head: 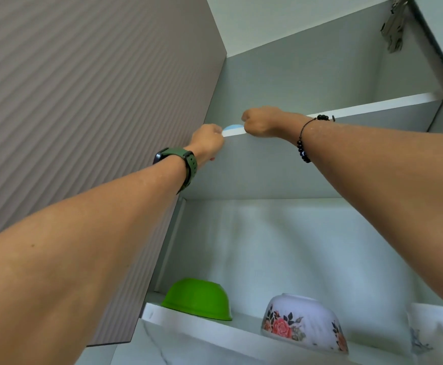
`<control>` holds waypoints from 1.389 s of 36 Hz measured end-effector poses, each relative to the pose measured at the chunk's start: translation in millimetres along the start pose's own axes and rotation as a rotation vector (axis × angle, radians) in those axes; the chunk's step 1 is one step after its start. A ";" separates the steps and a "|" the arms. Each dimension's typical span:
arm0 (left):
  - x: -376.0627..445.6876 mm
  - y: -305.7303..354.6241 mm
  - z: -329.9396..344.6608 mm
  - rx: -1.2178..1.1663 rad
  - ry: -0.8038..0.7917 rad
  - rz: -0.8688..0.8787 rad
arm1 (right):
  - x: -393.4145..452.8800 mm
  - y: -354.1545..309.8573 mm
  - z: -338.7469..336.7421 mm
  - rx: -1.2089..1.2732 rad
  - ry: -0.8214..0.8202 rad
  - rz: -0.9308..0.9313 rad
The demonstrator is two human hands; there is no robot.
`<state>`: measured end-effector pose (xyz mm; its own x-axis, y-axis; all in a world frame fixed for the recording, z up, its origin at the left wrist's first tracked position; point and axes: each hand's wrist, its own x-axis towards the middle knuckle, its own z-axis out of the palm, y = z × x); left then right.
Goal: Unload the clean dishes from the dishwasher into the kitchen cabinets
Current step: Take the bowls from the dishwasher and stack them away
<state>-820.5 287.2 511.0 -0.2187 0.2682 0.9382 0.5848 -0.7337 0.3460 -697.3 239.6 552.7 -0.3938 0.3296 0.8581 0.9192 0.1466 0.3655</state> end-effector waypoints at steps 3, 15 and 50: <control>-23.8 5.0 -9.5 0.124 -0.054 0.044 | -20.7 -0.2 -3.2 -0.021 -0.012 0.010; -125.9 97.9 -63.7 0.571 -0.239 0.170 | -138.3 -2.6 -32.1 0.073 -0.116 -0.031; -624.7 353.4 -137.5 -0.001 -0.958 -0.015 | -752.4 6.8 -303.2 0.173 -0.822 0.409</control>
<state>-584.6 -225.4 46.6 0.5058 0.6739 0.5385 0.5861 -0.7265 0.3586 -393.1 -290.1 19.0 0.0191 0.9331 0.3591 0.9996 -0.0112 -0.0240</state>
